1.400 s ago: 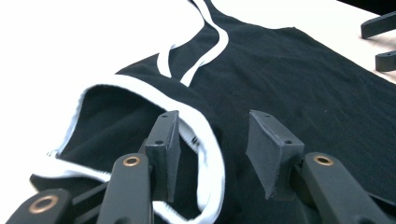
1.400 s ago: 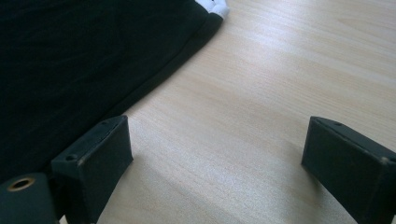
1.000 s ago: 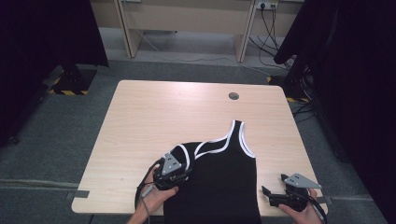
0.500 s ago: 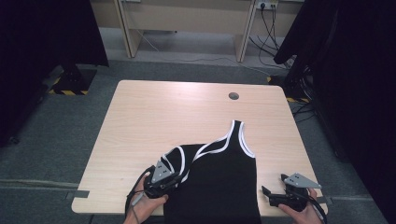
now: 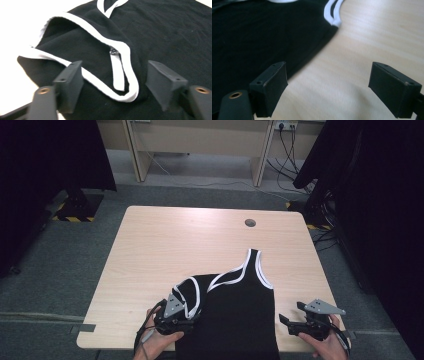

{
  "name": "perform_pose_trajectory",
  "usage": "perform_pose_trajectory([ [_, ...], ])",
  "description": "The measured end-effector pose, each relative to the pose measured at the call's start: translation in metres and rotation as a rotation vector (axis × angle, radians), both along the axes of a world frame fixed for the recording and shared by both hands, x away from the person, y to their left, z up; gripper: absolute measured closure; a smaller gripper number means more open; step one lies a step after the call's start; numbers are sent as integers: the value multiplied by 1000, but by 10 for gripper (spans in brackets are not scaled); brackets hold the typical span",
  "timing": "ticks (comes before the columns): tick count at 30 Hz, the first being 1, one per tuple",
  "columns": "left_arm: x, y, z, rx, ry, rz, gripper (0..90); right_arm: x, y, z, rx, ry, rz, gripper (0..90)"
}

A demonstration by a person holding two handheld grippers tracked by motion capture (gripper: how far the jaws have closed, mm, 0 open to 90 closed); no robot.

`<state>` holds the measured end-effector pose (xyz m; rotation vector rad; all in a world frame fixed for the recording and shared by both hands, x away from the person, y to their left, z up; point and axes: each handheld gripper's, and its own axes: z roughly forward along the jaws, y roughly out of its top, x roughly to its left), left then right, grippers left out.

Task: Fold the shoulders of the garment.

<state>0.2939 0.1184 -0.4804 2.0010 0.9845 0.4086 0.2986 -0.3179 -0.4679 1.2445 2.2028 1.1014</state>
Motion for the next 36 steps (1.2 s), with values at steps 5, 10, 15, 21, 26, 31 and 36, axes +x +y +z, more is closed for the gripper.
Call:
perform_pose_trajectory([
  [5, -1, 6, 0, 4, 33, 34, 152, 15, 5, 6, 0, 9, 15, 156],
  [10, -2, 12, -3, 8, 55, 64, 68, 31, 11, 10, -2, 8, 16, 156],
  [15, -3, 15, -3, 27, 61, 59, 49, 41, 18, 12, -1, 9, 23, 156],
  [21, -3, 20, -6, 64, 66, 70, 30, 48, 24, 11, -5, 17, 33, 156],
  [26, -5, 25, -6, 66, 66, 64, 30, 55, 29, 10, -9, 24, 34, 156],
  [31, -7, 29, -8, 98, 52, 66, 19, 62, 35, 9, -13, 28, 40, 156],
  [36, -11, 34, -8, 97, 49, 73, 6, 69, 41, 9, -13, 32, 45, 156],
])
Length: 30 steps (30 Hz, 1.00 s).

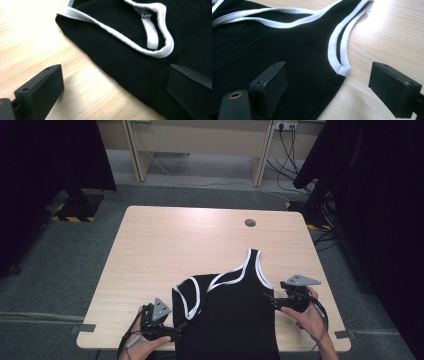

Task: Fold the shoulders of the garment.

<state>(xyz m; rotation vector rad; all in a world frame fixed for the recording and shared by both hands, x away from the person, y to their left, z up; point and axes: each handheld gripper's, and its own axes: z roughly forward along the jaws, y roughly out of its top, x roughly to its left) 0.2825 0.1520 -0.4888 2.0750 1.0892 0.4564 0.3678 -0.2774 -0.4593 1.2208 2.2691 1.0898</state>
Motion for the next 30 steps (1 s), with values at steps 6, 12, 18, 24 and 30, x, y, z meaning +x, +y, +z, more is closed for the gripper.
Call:
perform_pose_trajectory([
  [6, -3, 4, -1, -1, -7, -4, 0, 10, 7, 1, 2, 0, -1, 156],
  [12, -3, 5, -5, -19, -37, -11, 0, 23, 11, 2, 2, -1, -4, 156],
  [18, -3, 5, -5, -21, -39, -9, 0, 37, 12, 4, 13, -10, -21, 159],
  [24, 0, 4, -3, -13, -25, -7, 0, 54, 20, 3, -1, -6, -23, 161],
  [30, 3, 1, -1, 2, -8, -5, 0, 70, 27, 0, -9, 8, -29, 164],
])
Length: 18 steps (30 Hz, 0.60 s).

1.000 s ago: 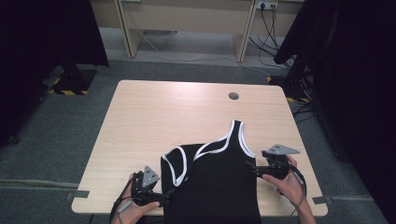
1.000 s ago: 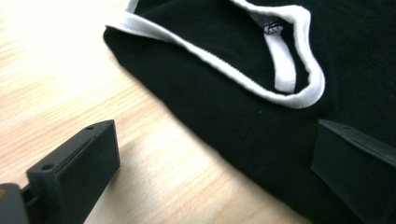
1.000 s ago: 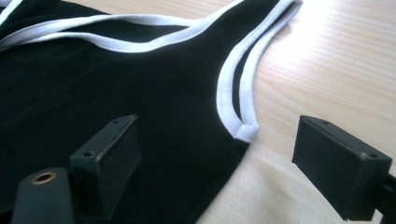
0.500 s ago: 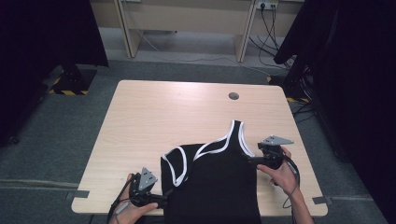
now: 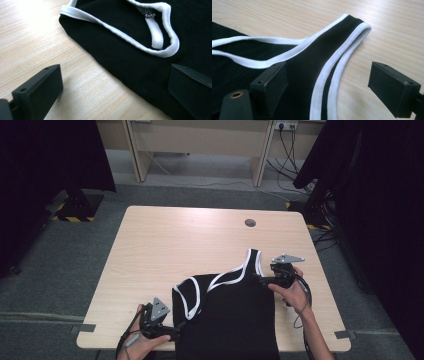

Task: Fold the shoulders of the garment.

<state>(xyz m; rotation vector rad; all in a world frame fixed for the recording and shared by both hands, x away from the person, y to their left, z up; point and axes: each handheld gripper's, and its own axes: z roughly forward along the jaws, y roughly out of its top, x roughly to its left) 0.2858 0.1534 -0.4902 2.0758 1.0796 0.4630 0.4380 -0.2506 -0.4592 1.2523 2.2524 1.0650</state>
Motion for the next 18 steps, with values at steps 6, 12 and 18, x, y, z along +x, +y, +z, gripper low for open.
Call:
perform_pose_trajectory([
  [6, 2, -1, 1, 6, 10, -1, 0, 19, 4, -1, -2, 3, -16, 168],
  [12, 2, -1, 1, 8, 12, -1, 0, 37, 6, -3, -3, 8, -29, 173],
  [18, 4, -3, 2, 10, 17, 4, 0, 52, 6, -9, 0, 24, -46, 175],
])
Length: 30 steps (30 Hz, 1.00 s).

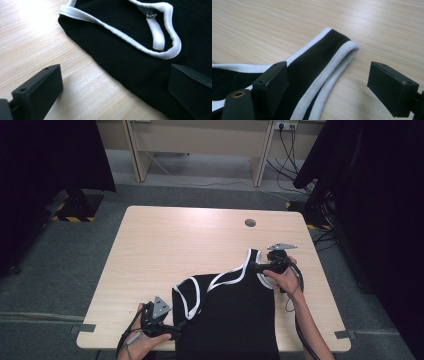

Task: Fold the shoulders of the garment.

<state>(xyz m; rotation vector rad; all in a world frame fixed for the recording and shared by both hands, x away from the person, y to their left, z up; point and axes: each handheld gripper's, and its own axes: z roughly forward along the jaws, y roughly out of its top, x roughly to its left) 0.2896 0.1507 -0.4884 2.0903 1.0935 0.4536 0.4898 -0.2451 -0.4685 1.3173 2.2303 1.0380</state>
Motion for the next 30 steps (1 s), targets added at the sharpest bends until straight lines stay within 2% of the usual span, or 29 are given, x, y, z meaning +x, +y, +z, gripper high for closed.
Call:
perform_pose_trajectory([
  [9, 6, -3, 2, 9, 15, -6, 0, 15, 2, -1, -14, 16, -12, 185],
  [13, 11, -3, 2, 15, 17, -14, 0, 21, 4, -2, 14, 23, -27, 190],
  [19, 11, -4, 2, 12, 16, -12, 0, 26, 7, -7, 12, 24, -24, 246],
  [21, 11, -4, 2, 12, 16, -12, 0, 27, 8, -9, 0, 6, -20, 323],
  [25, 11, -4, 2, 12, 16, -12, 0, 26, 7, -8, -28, -16, -6, 530],
  [26, 11, -4, 2, 12, 16, -12, 0, 25, 6, -8, -28, -18, -4, 601],
  [27, 11, -4, 2, 12, 16, -12, 0, 25, 6, -8, -28, -18, -4, 601],
  [28, 11, -4, 2, 12, 16, -12, 0, 24, 3, -8, -22, -28, 7, 701],
  [29, 11, -4, 2, 12, 16, -12, 0, 24, 3, -8, -22, -28, 7, 701],
  [30, 11, -4, 2, 12, 16, -12, 0, 23, 1, -9, -8, -27, 21, 760],
])
